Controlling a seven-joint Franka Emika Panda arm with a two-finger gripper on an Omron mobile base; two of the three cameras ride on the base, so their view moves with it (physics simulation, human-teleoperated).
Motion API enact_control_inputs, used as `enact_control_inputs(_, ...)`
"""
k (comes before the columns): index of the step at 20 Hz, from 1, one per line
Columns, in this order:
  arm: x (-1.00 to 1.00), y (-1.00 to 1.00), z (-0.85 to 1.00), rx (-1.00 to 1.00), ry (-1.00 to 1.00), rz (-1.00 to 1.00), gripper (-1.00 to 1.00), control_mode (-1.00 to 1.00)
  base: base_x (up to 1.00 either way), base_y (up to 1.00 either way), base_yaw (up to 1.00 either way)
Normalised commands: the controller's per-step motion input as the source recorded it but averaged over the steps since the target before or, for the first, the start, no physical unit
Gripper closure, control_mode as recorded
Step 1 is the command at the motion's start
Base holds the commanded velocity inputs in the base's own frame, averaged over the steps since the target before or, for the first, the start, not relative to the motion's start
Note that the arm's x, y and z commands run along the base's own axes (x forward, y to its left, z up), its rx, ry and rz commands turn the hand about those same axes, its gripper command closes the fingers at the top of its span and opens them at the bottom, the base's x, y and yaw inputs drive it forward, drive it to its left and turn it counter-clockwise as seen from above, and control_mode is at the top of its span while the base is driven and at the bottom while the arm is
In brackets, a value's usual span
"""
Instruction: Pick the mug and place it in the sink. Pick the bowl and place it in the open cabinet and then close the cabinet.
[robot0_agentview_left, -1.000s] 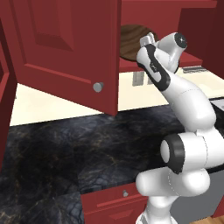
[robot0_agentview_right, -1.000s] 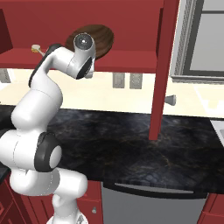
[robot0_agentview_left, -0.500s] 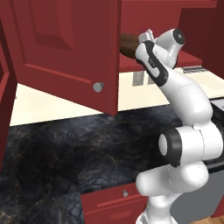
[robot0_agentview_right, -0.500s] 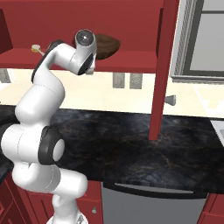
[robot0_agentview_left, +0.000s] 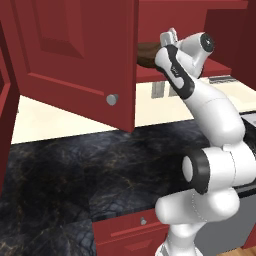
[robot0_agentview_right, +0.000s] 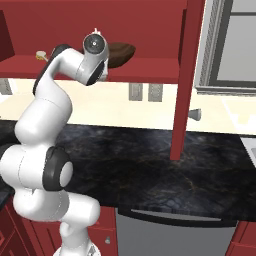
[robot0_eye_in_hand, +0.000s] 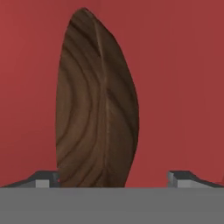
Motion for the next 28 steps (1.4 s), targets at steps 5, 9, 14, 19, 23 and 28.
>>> enact_control_inputs(5, -0.75, -0.09, 0.0, 0.03, -0.08, 0.0, -1.0, -1.0, 0.0, 0.0, 0.0)
enact_control_inputs(9, -1.0, -0.14, -0.02, 0.08, -0.1, 0.0, -1.0, -1.0, 0.0, 0.0, 0.0)
enact_control_inputs(14, -0.85, 0.0, 0.1, 0.05, -0.09, 0.0, -1.0, -1.0, 0.0, 0.0, 0.0)
enact_control_inputs(19, -0.75, 0.0, 0.0, 0.0, -0.11, 0.0, -1.0, -1.0, 0.0, 0.0, 0.0)
enact_control_inputs(23, -0.49, 0.0, 0.0, 0.0, -0.02, 0.0, -1.0, -1.0, 0.0, 0.0, 0.0)
enact_control_inputs(28, -0.38, 0.0, 0.0, 0.0, 0.0, 0.0, -1.0, -1.0, 0.0, 0.0, 0.0)
